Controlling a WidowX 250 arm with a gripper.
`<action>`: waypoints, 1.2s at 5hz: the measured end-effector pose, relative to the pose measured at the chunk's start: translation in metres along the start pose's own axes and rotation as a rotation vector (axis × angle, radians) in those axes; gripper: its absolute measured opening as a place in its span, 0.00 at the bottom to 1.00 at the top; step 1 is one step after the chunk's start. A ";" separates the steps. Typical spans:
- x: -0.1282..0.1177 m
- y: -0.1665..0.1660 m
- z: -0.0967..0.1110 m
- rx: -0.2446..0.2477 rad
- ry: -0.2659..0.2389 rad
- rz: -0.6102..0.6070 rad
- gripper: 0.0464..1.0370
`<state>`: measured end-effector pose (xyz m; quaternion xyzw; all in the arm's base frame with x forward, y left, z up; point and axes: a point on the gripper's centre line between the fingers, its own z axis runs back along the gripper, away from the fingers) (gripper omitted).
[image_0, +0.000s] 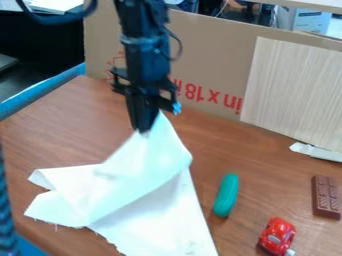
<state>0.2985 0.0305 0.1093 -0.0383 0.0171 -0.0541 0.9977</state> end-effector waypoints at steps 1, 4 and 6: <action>0.012 0.023 0.011 -0.036 0.001 0.041 0.01; 0.034 0.093 0.036 -0.205 0.070 0.170 0.01; 0.051 0.124 0.058 -0.184 0.066 0.165 0.01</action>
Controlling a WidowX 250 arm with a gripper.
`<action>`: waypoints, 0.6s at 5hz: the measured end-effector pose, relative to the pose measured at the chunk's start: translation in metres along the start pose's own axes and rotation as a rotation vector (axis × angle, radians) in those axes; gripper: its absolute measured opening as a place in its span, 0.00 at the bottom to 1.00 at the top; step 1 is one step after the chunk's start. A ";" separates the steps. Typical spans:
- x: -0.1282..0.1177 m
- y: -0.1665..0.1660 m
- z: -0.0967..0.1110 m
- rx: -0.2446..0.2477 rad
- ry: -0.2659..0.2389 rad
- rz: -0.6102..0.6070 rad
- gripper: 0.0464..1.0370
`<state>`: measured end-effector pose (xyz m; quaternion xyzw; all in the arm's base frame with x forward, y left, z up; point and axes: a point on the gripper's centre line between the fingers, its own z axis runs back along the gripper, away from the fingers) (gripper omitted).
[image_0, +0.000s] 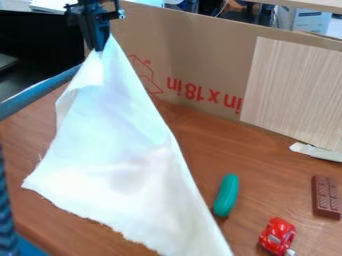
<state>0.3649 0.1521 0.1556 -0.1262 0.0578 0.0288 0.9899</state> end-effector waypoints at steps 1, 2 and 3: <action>0.010 0.010 0.004 0.036 0.014 -0.002 0.02; 0.016 0.018 0.005 0.060 0.026 -0.021 0.17; 0.017 0.019 0.004 0.059 0.036 -0.044 0.40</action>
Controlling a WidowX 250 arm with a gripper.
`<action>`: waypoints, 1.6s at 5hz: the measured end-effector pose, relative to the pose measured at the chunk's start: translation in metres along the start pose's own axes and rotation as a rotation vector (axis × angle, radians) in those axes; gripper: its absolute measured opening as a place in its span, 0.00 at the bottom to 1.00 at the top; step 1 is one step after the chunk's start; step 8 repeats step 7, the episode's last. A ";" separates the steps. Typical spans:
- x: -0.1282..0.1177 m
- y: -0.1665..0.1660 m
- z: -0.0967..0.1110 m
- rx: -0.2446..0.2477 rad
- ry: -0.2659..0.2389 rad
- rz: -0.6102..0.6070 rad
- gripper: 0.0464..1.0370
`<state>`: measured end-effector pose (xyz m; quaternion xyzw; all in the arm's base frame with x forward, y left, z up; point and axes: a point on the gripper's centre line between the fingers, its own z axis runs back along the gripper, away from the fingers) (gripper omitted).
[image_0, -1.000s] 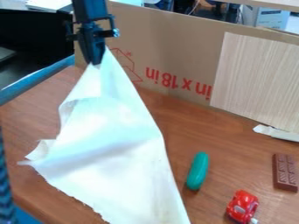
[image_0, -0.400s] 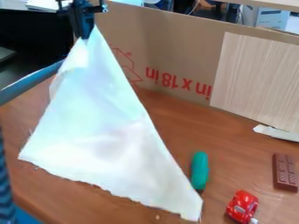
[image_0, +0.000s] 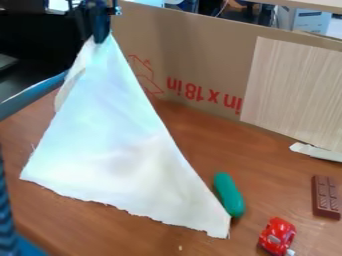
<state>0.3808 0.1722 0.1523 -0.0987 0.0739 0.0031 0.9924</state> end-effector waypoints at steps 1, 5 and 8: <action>-0.001 0.005 0.008 0.004 -0.018 -0.017 0.71; -0.021 0.025 0.028 0.196 -0.044 -0.050 0.96; -0.021 0.032 0.003 0.465 0.039 -0.049 0.96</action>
